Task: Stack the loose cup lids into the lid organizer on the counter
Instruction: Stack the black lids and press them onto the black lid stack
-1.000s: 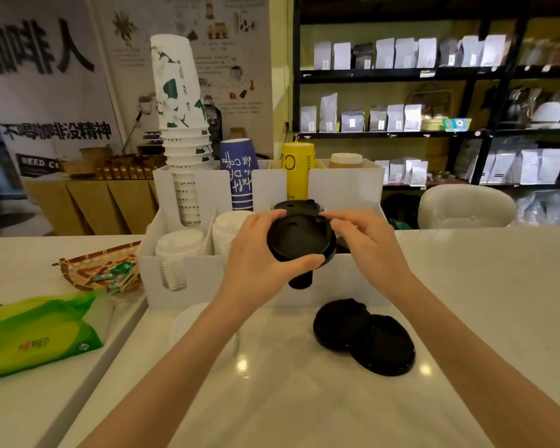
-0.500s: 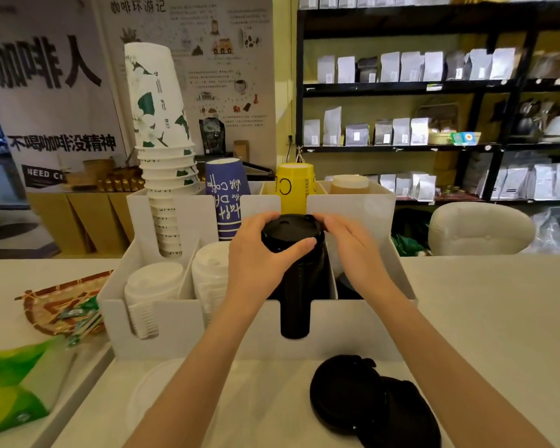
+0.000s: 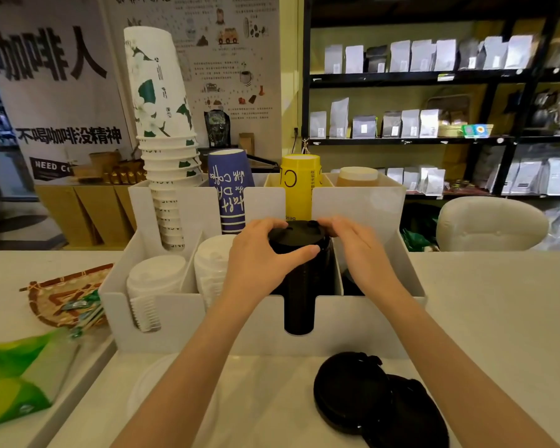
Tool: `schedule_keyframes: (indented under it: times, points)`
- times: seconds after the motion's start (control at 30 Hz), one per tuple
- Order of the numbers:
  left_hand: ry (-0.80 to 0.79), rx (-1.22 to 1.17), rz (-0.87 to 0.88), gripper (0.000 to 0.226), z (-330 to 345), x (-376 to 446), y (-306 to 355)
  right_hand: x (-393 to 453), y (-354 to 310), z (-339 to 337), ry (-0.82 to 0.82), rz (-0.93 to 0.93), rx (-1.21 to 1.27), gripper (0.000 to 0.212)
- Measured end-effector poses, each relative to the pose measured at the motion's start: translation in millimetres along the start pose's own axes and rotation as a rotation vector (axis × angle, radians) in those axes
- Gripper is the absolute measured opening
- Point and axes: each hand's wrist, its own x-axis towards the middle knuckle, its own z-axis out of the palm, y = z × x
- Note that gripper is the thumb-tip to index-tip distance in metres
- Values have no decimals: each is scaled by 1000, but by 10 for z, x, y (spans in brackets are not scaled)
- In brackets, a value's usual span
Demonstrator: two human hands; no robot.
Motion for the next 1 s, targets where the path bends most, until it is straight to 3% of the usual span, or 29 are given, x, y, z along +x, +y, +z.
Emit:
schedule_keyframes:
  times: [0.23,0.4,0.57,0.63,0.83,1.0]
  points:
    - [-33,15,15,56,-8,-47,28,-104,-25,14,-2,-99,-150,40]
    - [-63,100,45,59,34,-107,50,-231,-86,-68,-25,-33,-82,38]
    - [118,88,291,49,23,-405,81,-497,-129,-245,61,-54,-151,33]
    - [119,74,351,46,11,-553,78,-637,-125,-319,84,-70,-178,29]
    - [-174,66,338,56,66,-1000,15,-1027,-84,-416,31,33,-218,30]
    - [-471,106,113,80,194,-1311,-102,-1335,31,-339,-1,182,-294,36]
